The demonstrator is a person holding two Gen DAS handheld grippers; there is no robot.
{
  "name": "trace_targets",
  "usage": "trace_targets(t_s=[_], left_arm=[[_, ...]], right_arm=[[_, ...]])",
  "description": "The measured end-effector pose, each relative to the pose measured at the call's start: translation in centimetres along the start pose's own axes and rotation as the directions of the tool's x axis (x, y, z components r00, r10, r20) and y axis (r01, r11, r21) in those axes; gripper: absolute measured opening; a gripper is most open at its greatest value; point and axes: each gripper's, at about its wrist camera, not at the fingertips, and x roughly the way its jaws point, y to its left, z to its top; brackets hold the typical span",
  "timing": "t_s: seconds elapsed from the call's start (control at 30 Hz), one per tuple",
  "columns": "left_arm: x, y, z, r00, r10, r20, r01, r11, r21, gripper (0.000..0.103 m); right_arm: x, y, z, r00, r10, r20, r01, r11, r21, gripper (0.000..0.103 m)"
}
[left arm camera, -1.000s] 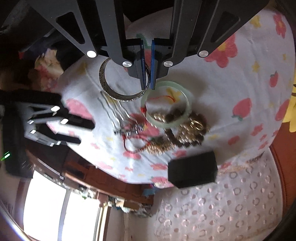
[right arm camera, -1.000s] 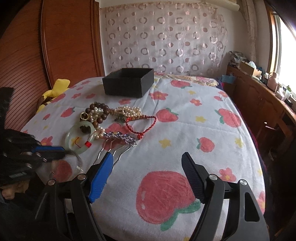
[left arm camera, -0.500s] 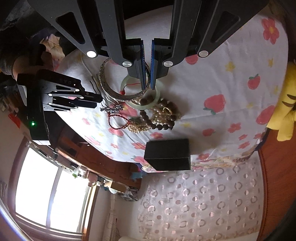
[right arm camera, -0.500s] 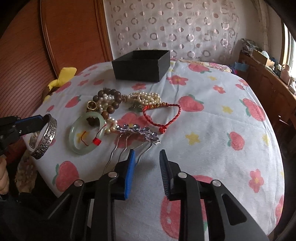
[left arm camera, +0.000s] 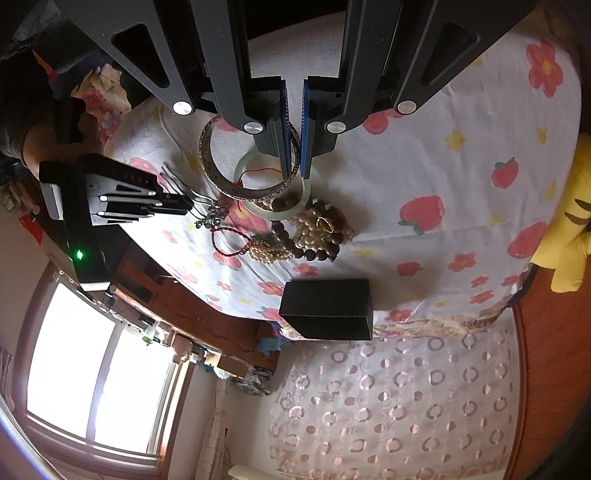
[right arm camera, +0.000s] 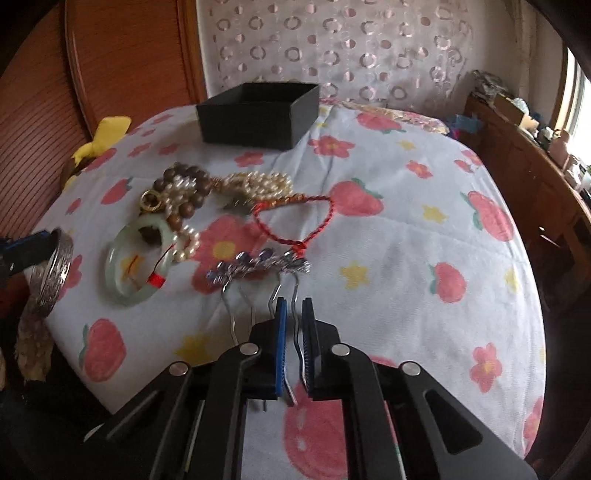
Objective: Organize jewelry
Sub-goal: 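Grasp the silver hair comb with the right tool while the left tool holds the bangle, then carry the comb and bangle into the black box and open both tools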
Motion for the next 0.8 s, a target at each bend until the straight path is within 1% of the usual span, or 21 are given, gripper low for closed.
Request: trace_targets(t_s=[0.07,0.13,0.27,0.5,0.8], left_arm=[[0.0,0.1,-0.1,1.000,0.000,0.001,0.000,1.000,-0.003,0.004],[0.0,0.3,0.0,1.000,-0.001,0.004,0.001,1.000,-0.007,0.004],[-0.4,0.6,0.2,1.000,0.003,0.019,-0.003,1.000,-0.012,0.004],[-0.5,1.1,1.0,0.999,0.019,0.043,-0.018,1.000,-0.009,0.004],[0.8,1.6,4.2,0.996,0.037,0.078,-0.038,0.999,0.019,0.004]], right_arm=[[0.0,0.0,0.1,1.000,0.004,-0.002,-0.004,1.000,-0.006,0.010],[0.0,-0.2,0.1,1.000,0.019,-0.007,-0.019,1.000,-0.013,0.004],[-0.2,-0.3,0.3,0.999,0.035,0.003,-0.035,0.999,-0.034,0.004],[-2.6,0.3,1.0,0.997,0.018,0.080,-0.010,0.996,-0.092,0.003],[-4.5,0.3,3.3,0.989,-0.011,0.148,0.037,0.984,-0.176,0.003]])
